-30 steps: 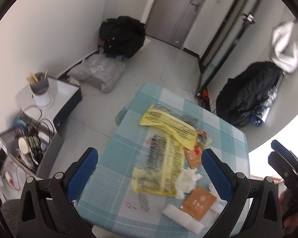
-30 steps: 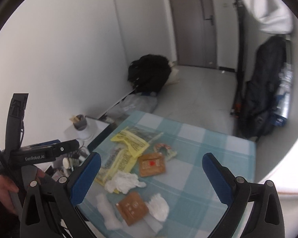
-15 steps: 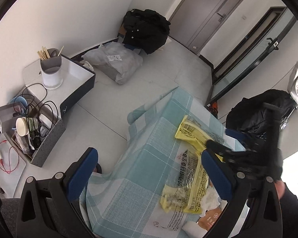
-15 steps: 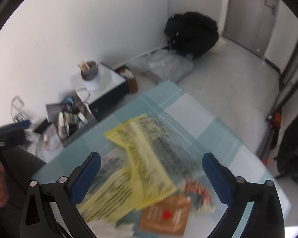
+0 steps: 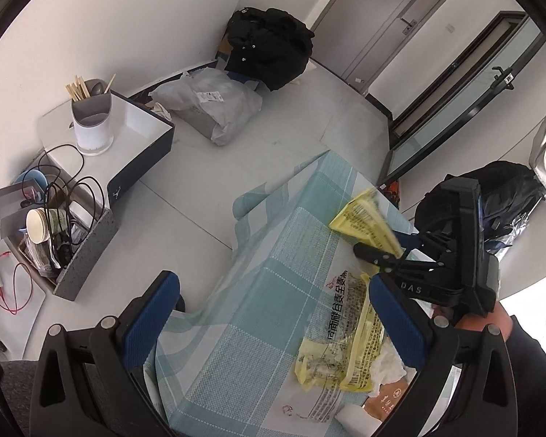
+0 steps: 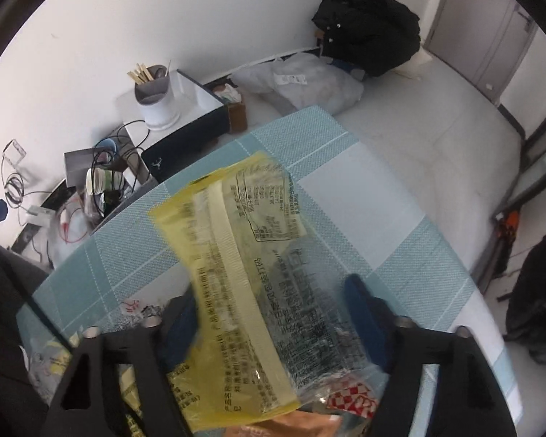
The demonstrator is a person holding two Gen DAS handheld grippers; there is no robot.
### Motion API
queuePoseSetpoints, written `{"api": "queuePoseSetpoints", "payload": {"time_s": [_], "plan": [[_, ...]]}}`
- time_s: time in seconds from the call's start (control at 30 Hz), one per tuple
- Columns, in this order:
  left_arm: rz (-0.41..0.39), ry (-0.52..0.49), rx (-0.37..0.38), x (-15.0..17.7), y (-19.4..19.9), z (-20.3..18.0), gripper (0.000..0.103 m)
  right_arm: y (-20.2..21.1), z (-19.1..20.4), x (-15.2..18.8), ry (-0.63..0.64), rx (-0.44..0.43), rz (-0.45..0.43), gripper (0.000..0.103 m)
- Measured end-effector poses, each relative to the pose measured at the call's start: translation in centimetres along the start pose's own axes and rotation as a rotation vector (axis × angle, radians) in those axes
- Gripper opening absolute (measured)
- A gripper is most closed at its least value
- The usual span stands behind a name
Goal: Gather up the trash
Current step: 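Grasp the yellow printed plastic bag with the right gripper and lift, then grasp the white foam strip with the left gripper while the right holds the bag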
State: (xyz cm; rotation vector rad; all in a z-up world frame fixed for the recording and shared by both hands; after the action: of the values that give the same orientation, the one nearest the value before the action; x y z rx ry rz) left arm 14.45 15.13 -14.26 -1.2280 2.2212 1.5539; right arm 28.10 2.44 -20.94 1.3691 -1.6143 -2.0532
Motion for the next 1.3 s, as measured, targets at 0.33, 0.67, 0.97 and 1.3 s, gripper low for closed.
{"api": "queuePoseSetpoints", "payload": {"time_s": [0.33,0.67,0.97,1.3], "plan": [[0.033,-0.066,0.017,0.6,-0.6,-1.2,0.102,4.4,-2.0,-0.7,-0.148,0.002,-0.144,0.037],[0.152,-0.186,0.088,2.9,-1.3,-5.2,0.102,13.0,-3.2,1.2,-0.224,0.032,-0.299,0.035],[0.205,-0.349,0.126,6.2,0.4,-9.4,0.102,19.7,-4.0,7.0,-0.347,0.082,-0.386,0.035],[0.266,-0.382,0.05,10.7,2.4,-10.1,0.102,22.9,-3.5,11.7,-0.416,0.104,-0.43,0.035]]}}
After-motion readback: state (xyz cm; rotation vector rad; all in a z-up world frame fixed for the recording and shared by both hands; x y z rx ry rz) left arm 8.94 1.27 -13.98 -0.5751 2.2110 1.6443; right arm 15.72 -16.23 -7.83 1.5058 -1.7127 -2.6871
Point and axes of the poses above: each gripper's, at about its wrist camera, not at the fingertips, and y roughly against the way its jaws point, z to its left, x to its underside, the point moved 5 cm from there along -y, roughly the way its jaws point, and after that the axes turned 7 degrees about -z, right-handed, at the moved point
